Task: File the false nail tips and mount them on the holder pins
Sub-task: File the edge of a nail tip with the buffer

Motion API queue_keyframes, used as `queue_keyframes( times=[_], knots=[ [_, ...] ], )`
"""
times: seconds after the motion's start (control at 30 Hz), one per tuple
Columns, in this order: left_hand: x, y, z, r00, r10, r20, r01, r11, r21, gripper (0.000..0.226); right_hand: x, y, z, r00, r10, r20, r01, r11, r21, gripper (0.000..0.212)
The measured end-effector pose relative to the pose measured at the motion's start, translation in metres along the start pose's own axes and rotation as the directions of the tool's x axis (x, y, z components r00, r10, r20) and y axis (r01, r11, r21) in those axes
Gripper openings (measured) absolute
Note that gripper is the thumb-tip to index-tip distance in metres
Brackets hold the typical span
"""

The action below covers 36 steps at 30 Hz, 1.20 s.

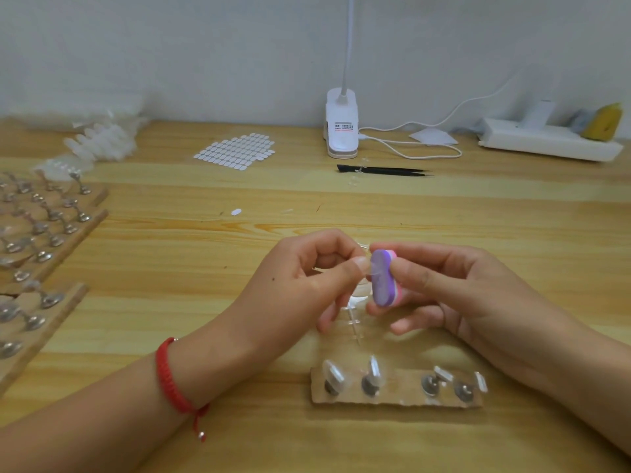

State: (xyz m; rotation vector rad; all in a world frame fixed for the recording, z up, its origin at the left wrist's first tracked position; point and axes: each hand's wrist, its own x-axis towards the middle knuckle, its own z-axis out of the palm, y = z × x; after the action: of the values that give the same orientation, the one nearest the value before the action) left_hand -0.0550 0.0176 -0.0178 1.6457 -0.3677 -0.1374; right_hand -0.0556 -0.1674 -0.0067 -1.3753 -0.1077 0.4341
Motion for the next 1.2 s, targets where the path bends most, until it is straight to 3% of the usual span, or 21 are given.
queue_keyframes(
  times=[0.1,0.23,0.37,0.5,0.63,0.77,0.9,1.0,1.2],
  knots=[
    [-0.0008,-0.0005,0.0012,1.0,0.009,0.03,-0.01,1.0,0.016,0.011,0.0006,0.0001,-0.0023,0.999,-0.008,-0.039,0.01,0.999,0.042,0.035],
    [-0.0006,0.0001,-0.0012,1.0,0.004,0.02,-0.004,1.0,-0.006,0.012,-0.0004,-0.0001,-0.0017,0.999,0.003,0.053,-0.002,1.0,-0.028,0.037],
    [-0.0015,0.0016,-0.0009,0.994,-0.011,0.112,0.01,1.0,0.012,0.01,0.0012,0.0013,-0.0041,1.0,-0.016,0.015,0.016,1.0,0.007,0.037],
    [-0.0006,0.0011,-0.0025,0.999,-0.002,0.044,0.002,1.0,-0.01,0.013,0.0005,0.0001,-0.0039,0.993,0.011,0.115,-0.008,1.0,-0.027,0.037],
    [-0.0032,0.0019,0.0017,0.992,0.009,0.126,-0.014,0.999,0.04,0.01,0.0016,0.0018,-0.0055,0.998,-0.02,0.066,0.021,1.0,-0.009,0.038],
    [-0.0022,0.0019,-0.0013,0.999,0.031,0.019,-0.032,0.999,0.017,0.012,0.0004,0.0009,-0.0063,0.993,0.002,0.121,0.0,1.0,-0.016,0.031],
    [-0.0029,0.0022,0.0015,0.998,0.032,0.062,-0.034,0.999,0.029,0.014,0.0006,0.0004,-0.005,0.997,-0.013,0.08,0.013,1.0,0.006,0.03],
    [-0.0021,0.0015,-0.0012,0.999,0.042,-0.033,-0.043,0.999,-0.024,0.015,-0.0008,-0.0007,-0.0038,0.992,0.019,0.123,-0.015,0.999,-0.03,0.03],
    [-0.0017,0.002,0.0009,0.997,0.051,-0.051,-0.055,0.996,-0.075,0.012,0.0017,0.0008,-0.0027,1.0,-0.012,0.008,0.012,0.998,0.059,0.034]
  ],
)
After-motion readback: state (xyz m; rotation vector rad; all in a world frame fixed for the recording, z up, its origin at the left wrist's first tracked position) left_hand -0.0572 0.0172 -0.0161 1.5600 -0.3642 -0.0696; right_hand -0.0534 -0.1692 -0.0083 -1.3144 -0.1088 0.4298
